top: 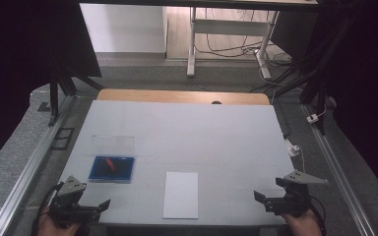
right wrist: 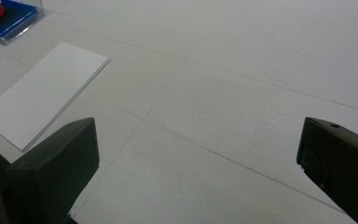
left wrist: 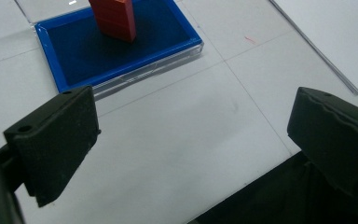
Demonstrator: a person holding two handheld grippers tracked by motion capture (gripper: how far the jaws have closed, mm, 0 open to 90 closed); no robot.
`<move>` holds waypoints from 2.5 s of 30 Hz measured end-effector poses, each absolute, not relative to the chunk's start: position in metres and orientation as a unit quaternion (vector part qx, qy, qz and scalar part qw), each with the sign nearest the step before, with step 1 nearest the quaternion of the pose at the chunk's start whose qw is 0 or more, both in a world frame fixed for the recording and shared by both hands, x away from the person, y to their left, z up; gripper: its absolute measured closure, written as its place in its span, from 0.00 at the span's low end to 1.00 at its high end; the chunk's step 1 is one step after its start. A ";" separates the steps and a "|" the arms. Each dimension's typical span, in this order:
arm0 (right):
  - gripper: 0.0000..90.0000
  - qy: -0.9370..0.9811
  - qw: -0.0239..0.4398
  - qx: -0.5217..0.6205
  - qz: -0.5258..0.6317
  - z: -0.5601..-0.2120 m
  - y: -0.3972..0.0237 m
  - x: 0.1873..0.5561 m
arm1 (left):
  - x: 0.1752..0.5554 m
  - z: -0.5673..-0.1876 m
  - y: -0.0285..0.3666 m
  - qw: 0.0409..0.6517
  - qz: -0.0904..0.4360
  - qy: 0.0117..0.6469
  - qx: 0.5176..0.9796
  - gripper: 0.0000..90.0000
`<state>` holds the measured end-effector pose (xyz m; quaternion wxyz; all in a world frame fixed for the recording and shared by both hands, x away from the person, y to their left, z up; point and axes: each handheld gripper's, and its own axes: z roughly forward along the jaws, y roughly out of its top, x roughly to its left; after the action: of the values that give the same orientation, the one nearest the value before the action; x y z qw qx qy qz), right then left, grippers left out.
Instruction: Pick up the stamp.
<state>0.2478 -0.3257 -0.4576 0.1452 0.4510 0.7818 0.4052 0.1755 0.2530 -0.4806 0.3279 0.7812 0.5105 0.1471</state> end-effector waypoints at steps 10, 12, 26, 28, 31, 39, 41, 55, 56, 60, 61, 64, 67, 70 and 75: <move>0.00 0.810 0.154 0.414 0.387 -0.458 -0.316 0.245 | 0.177 -0.481 0.253 0.319 0.140 0.513 0.785 0.01; 0.00 0.812 0.155 0.410 0.385 -0.458 -0.315 0.245 | 0.177 -0.482 0.253 0.318 0.140 0.514 0.784 0.01; 0.00 0.825 0.155 0.392 0.377 -0.458 -0.311 0.244 | 0.180 -0.482 0.255 0.319 0.125 0.524 0.779 0.02; 0.00 0.825 0.155 0.391 0.377 -0.458 -0.311 0.244 | 0.179 -0.481 0.255 0.320 0.128 0.523 0.779 0.02; 0.00 0.826 0.155 0.391 0.376 -0.458 -0.311 0.244 | 0.179 -0.480 0.254 0.320 0.134 0.522 0.779 0.01; 0.00 0.833 0.155 0.383 0.367 -0.459 -0.308 0.244 | 0.181 -0.475 0.257 0.350 0.142 0.512 0.772 0.01; 0.00 0.835 0.156 0.381 0.365 -0.459 -0.308 0.244 | 0.182 -0.476 0.258 0.356 0.140 0.508 0.771 0.02; 0.00 0.836 0.152 0.380 0.365 -0.459 -0.307 0.244 | 0.198 -0.478 0.254 0.360 0.139 0.493 0.780 0.01; 0.00 0.837 0.152 0.380 0.364 -0.459 -0.307 0.244 | 0.199 -0.478 0.254 0.362 0.140 0.493 0.779 0.01; 0.00 0.836 0.151 0.381 0.365 -0.459 -0.307 0.245 | 0.206 -0.479 0.252 0.370 0.143 0.494 0.774 0.01; 0.00 0.836 0.151 0.380 0.365 -0.459 -0.307 0.245 | 0.208 -0.479 0.252 0.370 0.141 0.495 0.774 0.01; 0.00 0.836 0.150 0.381 0.365 -0.459 -0.307 0.245 | 0.212 -0.480 0.251 0.369 0.135 0.497 0.774 0.00; 0.00 0.836 0.149 0.381 0.365 -0.459 -0.307 0.245 | 0.216 -0.482 0.250 0.368 0.133 0.500 0.773 0.00; 0.00 0.836 0.149 0.381 0.365 -0.459 -0.307 0.245 | 0.221 -0.482 0.250 0.371 0.137 0.500 0.771 0.00; 0.00 0.837 0.148 0.381 0.365 -0.459 -0.307 0.245 | 0.231 -0.485 0.249 0.355 0.143 0.498 0.779 0.00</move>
<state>0.2452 -0.3073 -0.4594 0.1481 0.3806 0.8368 0.3647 0.2313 0.2491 -0.4852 0.3546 0.7785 0.4977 0.1430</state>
